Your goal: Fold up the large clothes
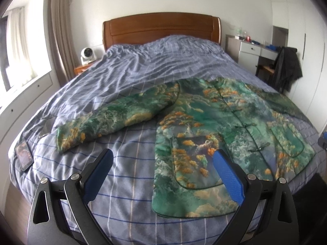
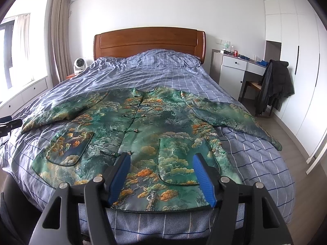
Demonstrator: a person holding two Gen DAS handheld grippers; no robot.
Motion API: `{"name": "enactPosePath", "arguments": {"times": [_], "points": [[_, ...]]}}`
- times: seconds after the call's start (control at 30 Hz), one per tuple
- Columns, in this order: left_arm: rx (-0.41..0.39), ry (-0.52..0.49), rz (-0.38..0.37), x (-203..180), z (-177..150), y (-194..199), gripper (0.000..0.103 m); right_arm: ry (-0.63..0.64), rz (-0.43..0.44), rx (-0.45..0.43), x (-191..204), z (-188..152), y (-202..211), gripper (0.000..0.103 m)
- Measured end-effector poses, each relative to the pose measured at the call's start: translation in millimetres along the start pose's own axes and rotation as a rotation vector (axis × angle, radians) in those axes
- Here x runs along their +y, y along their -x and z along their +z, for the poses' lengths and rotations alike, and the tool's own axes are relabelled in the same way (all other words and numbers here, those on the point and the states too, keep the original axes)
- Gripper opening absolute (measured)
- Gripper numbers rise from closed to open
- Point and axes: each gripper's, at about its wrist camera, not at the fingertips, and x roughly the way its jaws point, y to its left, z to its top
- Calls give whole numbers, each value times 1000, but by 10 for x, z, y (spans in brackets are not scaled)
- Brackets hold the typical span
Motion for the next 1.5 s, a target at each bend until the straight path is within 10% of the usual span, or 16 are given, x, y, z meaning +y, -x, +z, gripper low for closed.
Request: {"name": "enactPosePath", "arguments": {"times": [1.5], "points": [[-114, -64, 152, -148, 13, 94, 99, -19, -4, 24, -47, -63, -41, 67]]}}
